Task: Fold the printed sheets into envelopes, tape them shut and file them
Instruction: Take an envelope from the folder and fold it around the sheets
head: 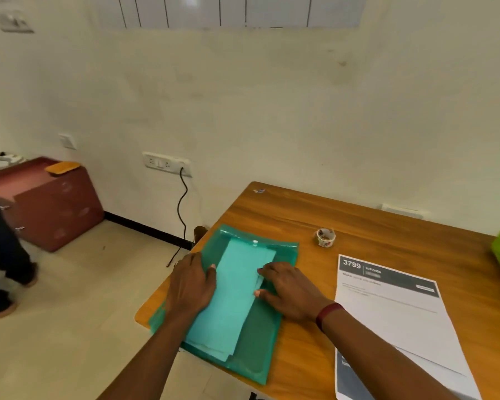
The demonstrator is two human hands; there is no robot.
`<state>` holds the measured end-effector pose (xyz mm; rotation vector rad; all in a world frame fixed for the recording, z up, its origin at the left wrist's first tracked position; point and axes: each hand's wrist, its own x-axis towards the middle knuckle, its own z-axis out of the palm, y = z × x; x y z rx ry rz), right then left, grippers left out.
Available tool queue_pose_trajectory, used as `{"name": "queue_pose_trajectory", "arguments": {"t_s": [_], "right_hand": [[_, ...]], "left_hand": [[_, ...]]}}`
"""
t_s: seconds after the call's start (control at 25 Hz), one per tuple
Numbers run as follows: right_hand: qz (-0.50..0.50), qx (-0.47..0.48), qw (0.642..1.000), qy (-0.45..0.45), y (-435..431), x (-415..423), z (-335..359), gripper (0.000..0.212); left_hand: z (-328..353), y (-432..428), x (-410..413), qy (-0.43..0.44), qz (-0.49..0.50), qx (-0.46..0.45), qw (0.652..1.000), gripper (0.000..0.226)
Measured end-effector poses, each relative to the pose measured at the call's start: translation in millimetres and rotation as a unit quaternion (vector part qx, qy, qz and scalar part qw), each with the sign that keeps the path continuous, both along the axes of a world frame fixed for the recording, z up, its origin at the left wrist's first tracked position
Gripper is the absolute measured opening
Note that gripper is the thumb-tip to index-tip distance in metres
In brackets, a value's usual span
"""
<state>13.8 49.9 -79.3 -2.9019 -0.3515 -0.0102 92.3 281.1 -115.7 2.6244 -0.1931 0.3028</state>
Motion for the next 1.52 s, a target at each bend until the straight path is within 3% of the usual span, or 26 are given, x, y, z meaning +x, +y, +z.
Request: {"name": "queue_pose_trajectory", "arguments": {"t_s": [0.24, 0.44, 0.72, 0.96, 1.08, 1.52], "right_hand": [[-0.037, 0.026, 0.999, 0.023, 12, 61, 5, 0.061], [-0.093, 0.066, 0.993, 0.021, 0, 103, 16, 0.030], [-0.157, 0.093, 0.983, 0.031, -11, 144, 21, 0.013], [-0.148, 0.116, 0.969, 0.158, -9, 160, 31, 0.019], [-0.134, 0.100, 0.971, 0.174, -5, 161, 35, 0.027], [-0.083, -0.026, 0.995, -0.043, 5, 136, 48, 0.011]], "left_hand": [[-5, 0, 4, 0.009, -0.003, -0.027, 1.000, 0.054], [-5, 2, 4, 0.024, 0.012, -0.078, 0.997, 0.054], [-7, 3, 3, -0.001, 0.010, -0.131, 0.991, 0.050], [-7, 2, 1, -0.010, 0.006, -0.143, 0.990, 0.047], [-7, 2, 0, -0.013, 0.003, -0.144, 0.990, 0.049], [3, 2, -3, -0.021, -0.008, -0.148, 0.989, 0.054]]}}
